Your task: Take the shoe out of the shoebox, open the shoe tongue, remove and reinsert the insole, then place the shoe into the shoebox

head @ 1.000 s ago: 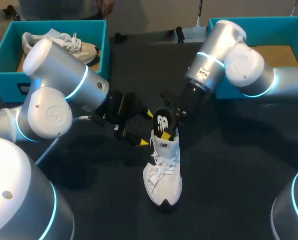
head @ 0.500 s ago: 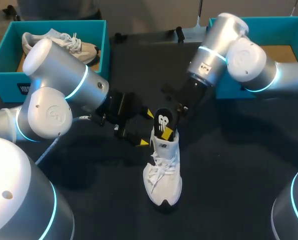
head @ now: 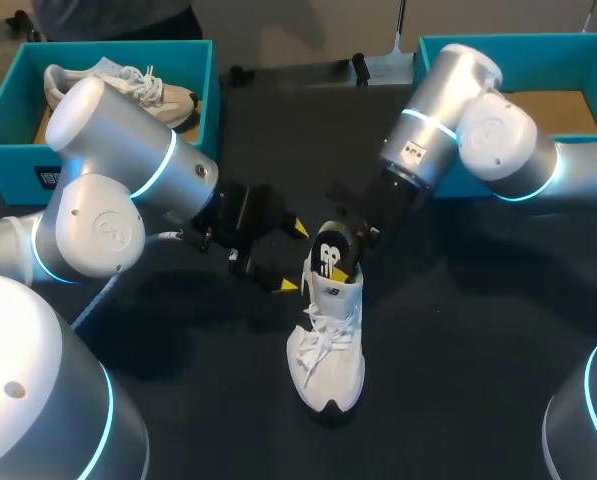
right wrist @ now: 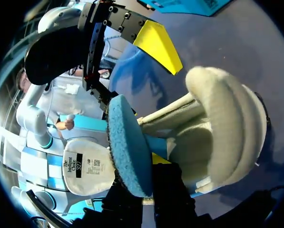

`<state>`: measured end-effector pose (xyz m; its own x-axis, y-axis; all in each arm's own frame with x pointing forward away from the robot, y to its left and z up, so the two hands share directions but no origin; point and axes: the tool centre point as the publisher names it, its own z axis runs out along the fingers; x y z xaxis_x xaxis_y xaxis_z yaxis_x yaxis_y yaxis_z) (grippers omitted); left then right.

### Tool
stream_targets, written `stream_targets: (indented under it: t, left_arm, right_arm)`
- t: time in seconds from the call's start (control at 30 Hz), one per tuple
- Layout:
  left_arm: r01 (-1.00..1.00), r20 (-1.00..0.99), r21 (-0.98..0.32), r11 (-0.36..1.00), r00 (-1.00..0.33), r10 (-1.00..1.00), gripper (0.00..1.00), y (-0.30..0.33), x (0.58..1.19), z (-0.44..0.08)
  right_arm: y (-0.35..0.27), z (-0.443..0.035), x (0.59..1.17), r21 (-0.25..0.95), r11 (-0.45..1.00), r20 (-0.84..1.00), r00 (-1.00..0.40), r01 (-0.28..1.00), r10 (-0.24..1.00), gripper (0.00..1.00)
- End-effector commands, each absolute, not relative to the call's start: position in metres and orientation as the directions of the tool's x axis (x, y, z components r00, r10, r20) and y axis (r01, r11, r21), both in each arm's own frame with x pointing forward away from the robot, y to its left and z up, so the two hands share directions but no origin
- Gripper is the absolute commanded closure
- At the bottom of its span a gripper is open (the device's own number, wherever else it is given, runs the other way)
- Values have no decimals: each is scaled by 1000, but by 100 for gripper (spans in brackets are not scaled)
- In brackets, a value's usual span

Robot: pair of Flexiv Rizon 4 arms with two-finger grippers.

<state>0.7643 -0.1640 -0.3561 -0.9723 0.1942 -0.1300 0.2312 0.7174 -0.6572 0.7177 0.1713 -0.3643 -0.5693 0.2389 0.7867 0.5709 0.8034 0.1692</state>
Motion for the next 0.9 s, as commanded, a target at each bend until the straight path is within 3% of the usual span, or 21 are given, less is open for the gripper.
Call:
stream_targets:
  t: [0.03,0.23,0.9]
  left_arm:
    - [232,-131,-655,719,-972,194,0,-164,764,-356]
    - [232,-131,-655,719,-972,194,0,-164,764,-356]
    - [232,-131,-655,719,-972,194,0,-164,764,-356]
  right_arm:
    - [173,-363,716,169,803,778,-578,571,247,89]
    - [173,-354,721,183,800,761,-598,571,253,75]
    - [161,-328,742,234,784,691,-665,575,282,63]
